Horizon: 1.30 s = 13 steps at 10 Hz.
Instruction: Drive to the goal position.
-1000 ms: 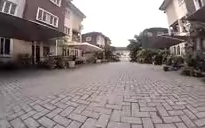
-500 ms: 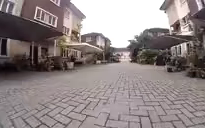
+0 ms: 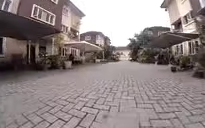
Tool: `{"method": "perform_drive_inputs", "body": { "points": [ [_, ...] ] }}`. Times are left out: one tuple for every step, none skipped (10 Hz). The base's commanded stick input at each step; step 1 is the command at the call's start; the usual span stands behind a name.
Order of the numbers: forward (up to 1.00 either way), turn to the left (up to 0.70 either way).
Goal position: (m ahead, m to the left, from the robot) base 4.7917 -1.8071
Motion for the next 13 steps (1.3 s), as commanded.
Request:
{"method": "perform_drive_inputs", "body": {
  "points": [
    [0.70, 0.00],
    [0.70, 0.00],
    [0.70, 0.00],
    [0.70, 0.00],
    [0.70, 0.00],
    [0.70, 0.00],
    [0.70, 0.00],
    [0.70, 0.00],
    [0.70, 0.00],
    [0.70, -0.26],
    [0.70, -0.35],
    [0.70, -0.35],
    [0.70, -0.35]
  ]
}}
